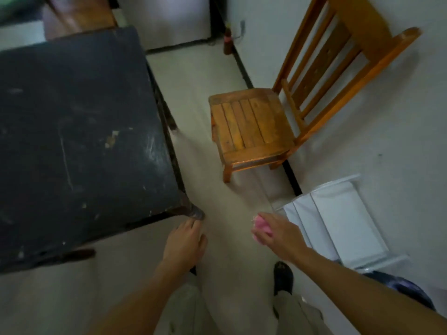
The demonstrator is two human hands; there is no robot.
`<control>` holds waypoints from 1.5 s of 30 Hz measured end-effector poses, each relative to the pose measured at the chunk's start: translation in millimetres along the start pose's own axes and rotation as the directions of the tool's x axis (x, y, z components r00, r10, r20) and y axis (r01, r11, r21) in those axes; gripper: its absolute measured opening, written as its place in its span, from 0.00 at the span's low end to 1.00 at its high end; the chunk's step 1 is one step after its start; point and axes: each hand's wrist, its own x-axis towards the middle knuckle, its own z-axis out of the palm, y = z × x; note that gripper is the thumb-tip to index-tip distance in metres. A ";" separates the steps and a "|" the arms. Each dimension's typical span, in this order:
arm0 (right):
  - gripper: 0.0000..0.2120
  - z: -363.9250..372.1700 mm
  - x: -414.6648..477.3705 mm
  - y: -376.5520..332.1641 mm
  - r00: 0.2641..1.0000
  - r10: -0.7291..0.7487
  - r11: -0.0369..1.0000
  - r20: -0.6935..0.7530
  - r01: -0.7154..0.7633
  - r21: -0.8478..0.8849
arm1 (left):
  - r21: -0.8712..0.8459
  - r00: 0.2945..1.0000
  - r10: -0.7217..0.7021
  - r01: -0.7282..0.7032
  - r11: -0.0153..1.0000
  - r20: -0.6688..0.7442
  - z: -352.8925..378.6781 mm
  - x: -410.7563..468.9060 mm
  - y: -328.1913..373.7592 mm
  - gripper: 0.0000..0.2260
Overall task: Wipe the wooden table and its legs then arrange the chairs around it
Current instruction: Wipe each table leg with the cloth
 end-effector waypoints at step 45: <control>0.13 344.8 304.8 -4.3 0.398 -0.681 0.297 -0.614 0.917 0.266 | -0.106 0.428 -0.250 0.333 0.937 -0.869 306.8 135.1 -136.9 0.21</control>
